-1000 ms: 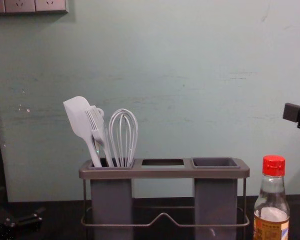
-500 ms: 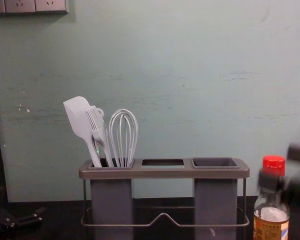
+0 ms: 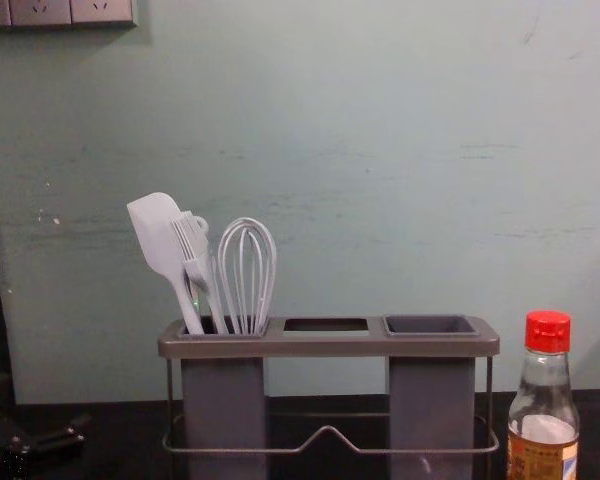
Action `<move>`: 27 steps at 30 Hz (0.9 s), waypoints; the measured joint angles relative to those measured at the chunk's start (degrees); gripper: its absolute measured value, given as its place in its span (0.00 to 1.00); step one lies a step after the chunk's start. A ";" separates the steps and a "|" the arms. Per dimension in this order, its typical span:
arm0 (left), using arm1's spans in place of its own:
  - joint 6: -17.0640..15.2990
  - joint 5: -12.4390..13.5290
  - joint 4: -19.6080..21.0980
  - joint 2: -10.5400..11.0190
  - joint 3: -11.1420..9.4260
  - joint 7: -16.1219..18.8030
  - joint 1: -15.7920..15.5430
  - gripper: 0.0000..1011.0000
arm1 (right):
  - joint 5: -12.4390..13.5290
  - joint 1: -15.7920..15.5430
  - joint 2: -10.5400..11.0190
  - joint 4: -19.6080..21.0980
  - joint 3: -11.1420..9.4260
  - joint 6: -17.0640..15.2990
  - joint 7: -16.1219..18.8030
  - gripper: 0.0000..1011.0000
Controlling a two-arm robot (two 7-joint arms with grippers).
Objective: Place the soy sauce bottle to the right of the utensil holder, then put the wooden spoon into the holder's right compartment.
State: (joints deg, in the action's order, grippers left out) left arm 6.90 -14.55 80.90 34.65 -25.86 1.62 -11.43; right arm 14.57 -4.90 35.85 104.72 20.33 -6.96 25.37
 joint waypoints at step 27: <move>0.00 0.00 0.00 0.00 0.00 0.00 0.00 0.99 | -1.56 0.28 -0.32 0.98 0.46 -0.89 -0.29 0.99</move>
State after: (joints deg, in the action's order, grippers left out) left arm 6.90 -14.55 80.90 34.65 -25.86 1.62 -11.43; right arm 13.02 -4.62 35.54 105.71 20.78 -7.86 25.08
